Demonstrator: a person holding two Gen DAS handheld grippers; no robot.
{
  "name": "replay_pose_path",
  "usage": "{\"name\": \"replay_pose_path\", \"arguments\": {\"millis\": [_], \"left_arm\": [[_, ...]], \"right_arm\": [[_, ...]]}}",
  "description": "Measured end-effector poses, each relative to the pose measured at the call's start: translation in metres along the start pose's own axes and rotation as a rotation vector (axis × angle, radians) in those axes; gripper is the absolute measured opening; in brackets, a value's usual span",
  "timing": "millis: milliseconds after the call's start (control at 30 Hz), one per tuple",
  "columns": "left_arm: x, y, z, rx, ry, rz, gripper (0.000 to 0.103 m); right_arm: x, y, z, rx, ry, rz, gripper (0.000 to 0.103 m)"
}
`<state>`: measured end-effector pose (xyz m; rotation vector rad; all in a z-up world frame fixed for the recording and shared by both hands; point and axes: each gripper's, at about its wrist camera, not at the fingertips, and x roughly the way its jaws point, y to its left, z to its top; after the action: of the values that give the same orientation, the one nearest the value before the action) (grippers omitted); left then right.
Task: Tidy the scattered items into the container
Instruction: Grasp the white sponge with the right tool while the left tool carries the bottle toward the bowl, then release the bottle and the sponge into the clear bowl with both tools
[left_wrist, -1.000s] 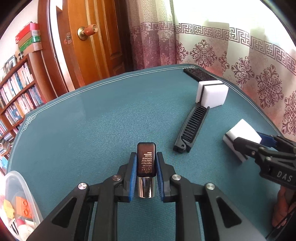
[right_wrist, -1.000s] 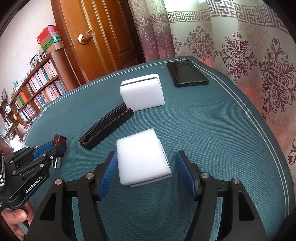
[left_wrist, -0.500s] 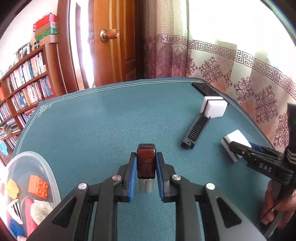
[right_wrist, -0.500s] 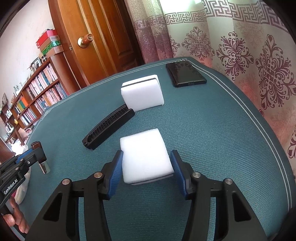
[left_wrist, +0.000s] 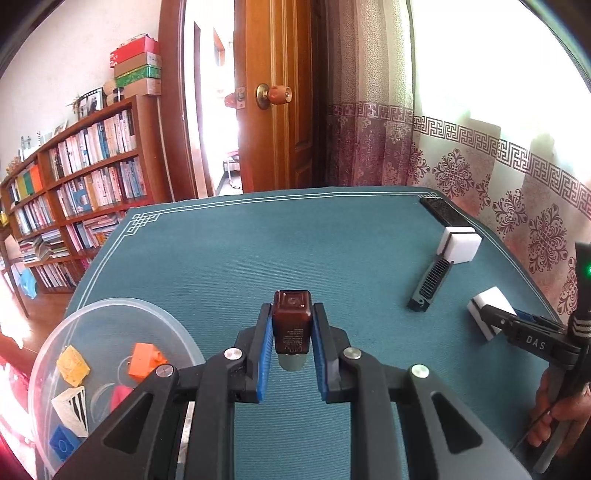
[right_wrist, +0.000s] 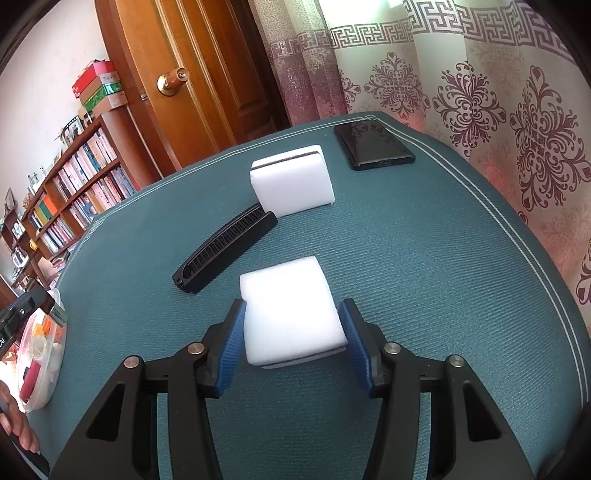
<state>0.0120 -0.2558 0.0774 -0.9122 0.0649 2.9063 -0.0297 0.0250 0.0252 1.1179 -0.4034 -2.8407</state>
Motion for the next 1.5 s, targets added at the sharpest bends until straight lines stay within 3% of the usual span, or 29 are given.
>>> {"name": "replay_pose_path", "arguments": {"millis": [267, 533, 967, 1500], "left_arm": [[-0.009, 0.03, -0.007, -0.019, -0.014, 0.071, 0.023], [-0.017, 0.07, -0.016, -0.075, -0.012, 0.15, 0.023], [-0.019, 0.115, -0.032, -0.166, -0.006, 0.219, 0.023], [-0.021, 0.151, -0.042, -0.291, 0.006, 0.222, 0.023]], "right_arm": [[-0.004, 0.012, -0.001, -0.018, -0.003, 0.024, 0.054], [-0.016, 0.052, -0.003, -0.124, -0.021, 0.07, 0.054], [-0.03, 0.146, 0.002, -0.252, -0.002, 0.254, 0.054], [-0.028, 0.259, -0.017, -0.361, 0.032, 0.47, 0.054]]}}
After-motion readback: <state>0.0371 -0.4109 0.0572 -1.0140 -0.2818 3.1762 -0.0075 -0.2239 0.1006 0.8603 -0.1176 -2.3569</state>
